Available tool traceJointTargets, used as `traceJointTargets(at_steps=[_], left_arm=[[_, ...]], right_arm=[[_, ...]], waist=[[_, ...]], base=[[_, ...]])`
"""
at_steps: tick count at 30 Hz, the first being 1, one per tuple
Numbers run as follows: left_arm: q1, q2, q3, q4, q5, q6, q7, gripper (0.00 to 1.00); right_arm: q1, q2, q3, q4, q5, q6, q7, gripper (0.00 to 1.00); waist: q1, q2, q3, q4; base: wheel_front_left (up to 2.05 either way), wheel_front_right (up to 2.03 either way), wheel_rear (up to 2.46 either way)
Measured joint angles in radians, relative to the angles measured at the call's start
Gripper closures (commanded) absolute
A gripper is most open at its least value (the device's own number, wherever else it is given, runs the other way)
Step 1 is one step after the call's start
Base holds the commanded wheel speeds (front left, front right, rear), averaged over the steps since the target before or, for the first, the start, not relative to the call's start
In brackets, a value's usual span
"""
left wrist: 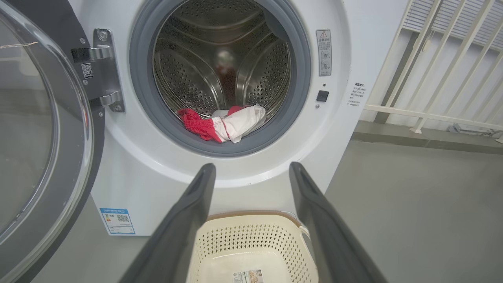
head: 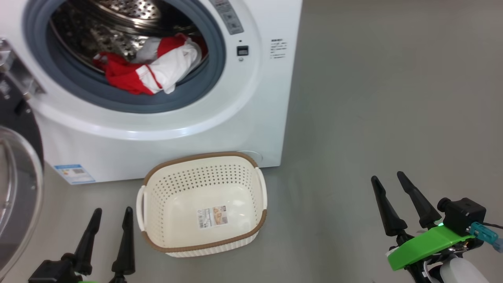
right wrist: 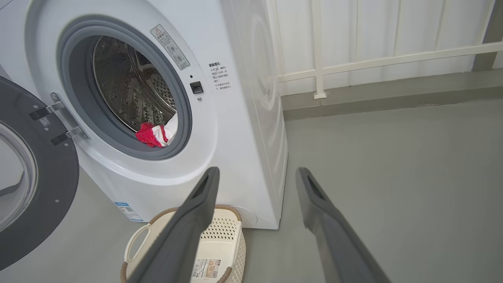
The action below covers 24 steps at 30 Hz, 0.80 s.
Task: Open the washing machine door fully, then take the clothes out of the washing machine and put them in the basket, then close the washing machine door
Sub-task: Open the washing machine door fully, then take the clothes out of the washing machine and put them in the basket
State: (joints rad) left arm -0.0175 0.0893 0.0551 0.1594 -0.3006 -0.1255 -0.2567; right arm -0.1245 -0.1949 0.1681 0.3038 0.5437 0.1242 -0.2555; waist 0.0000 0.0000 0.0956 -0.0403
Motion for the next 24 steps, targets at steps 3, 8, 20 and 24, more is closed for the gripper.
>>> traceJointTargets(at_steps=[3, 8, 20, 24], left_arm=[[0.001, 0.0, -0.004, -0.007, 0.0, 0.0, 0.0, 0.0], [0.007, 0.007, -0.012, -0.012, 0.0, 0.0, 0.0, 0.0], [0.019, 0.015, -0.021, -0.014, 0.001, 0.0, 0.0, 0.0], [0.019, 0.015, -0.021, -0.015, 0.001, 0.0, 0.0, 0.0]], right_arm=[[0.001, 0.001, -0.008, -0.003, 0.0, 0.0, 0.0, 0.0], [0.022, 0.001, -0.017, -0.009, -0.001, 0.0, 0.0, 0.0], [0.023, 0.006, -0.026, -0.014, -0.007, 0.0, 0.0, 0.0], [0.023, 0.006, -0.027, -0.014, -0.007, 0.0, 0.0, 0.0]], waist=[[0.0, 0.0, 0.0, -0.022], [0.0, 0.0, 0.0, -0.046], [0.0, 0.0, 0.012, -0.049], [0.0, 0.0, 0.012, -0.044]], base=[[0.0, 0.0, 0.0], [0.0, 0.0, 0.0], [0.0, 0.0, 0.0], [0.0, 0.0, 0.0]])
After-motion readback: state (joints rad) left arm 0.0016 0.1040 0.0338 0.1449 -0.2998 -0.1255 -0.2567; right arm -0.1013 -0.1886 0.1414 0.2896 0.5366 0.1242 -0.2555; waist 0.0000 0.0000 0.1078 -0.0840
